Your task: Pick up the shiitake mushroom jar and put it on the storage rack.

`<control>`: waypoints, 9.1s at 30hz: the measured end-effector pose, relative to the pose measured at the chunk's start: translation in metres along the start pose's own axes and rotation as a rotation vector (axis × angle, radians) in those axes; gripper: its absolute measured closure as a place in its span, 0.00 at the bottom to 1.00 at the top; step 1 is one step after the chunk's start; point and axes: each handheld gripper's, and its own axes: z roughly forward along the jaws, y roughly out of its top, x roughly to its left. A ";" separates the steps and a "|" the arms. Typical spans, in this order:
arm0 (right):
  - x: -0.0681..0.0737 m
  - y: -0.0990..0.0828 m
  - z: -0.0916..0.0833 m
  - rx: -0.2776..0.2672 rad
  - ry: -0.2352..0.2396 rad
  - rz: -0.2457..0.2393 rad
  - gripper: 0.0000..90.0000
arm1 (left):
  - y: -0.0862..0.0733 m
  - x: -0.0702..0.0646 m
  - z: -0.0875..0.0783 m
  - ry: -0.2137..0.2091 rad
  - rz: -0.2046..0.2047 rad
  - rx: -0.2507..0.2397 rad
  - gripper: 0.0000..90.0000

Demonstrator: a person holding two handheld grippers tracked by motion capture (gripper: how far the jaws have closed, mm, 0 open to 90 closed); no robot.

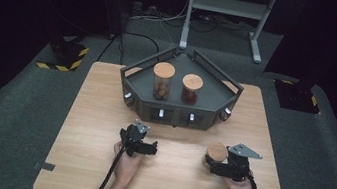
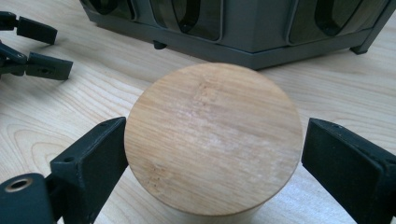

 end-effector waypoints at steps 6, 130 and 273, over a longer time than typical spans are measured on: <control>0.000 -0.005 0.003 0.017 0.003 0.005 0.08 | 0.000 0.000 0.000 0.000 0.000 0.000 0.02; 0.007 0.003 0.019 0.044 -0.023 0.015 0.27 | 0.000 0.000 0.000 -0.001 -0.001 0.000 0.02; -0.016 0.137 0.002 -0.061 -0.033 -0.015 0.28 | 0.000 0.000 0.000 -0.002 -0.003 -0.001 0.02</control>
